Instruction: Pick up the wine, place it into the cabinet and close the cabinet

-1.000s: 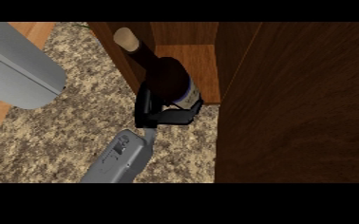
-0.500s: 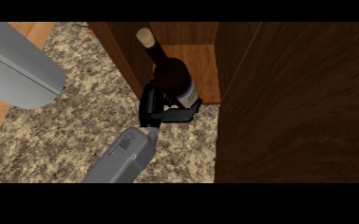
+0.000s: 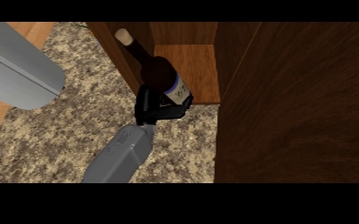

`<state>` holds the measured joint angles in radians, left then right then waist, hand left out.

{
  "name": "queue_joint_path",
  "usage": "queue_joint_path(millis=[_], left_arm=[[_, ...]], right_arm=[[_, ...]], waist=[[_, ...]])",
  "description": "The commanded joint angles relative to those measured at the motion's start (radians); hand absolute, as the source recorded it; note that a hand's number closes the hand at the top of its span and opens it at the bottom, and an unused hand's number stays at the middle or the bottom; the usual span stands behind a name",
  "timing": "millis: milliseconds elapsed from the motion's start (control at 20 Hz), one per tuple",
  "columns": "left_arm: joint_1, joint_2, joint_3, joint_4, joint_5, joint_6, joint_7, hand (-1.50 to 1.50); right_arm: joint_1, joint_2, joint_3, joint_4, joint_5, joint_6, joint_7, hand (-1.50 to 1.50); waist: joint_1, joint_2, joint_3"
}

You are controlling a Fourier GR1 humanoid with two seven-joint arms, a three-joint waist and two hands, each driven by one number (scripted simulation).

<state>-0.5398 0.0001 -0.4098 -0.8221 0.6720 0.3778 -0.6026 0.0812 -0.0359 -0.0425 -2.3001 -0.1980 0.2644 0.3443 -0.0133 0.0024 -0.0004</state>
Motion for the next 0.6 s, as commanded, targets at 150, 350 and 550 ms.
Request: queue_joint_path(millis=[150, 350, 550], left_arm=[[-0.07, 0.0, -0.038, 0.109, 0.126, -0.032, -0.057, 1.5], [-0.111, 0.0, -0.077, 0.186, 0.185, -0.06, -0.117, 1.5], [-0.202, 0.0, -0.072, 0.27, 0.244, -0.086, -0.097, 1.5]], right_arm=[[0.058, -0.02, -0.044, 0.043, -0.045, 0.068, -0.072, -1.5], [0.023, 0.029, 0.04, -0.023, 0.034, -0.016, -0.005, -1.5], [0.009, -0.001, -0.024, 0.052, -0.039, 0.029, -0.05, -1.5]], waist=[[-0.005, 0.0, 0.0], [-0.007, 0.001, 0.0], [-0.013, 0.002, 0.0]])
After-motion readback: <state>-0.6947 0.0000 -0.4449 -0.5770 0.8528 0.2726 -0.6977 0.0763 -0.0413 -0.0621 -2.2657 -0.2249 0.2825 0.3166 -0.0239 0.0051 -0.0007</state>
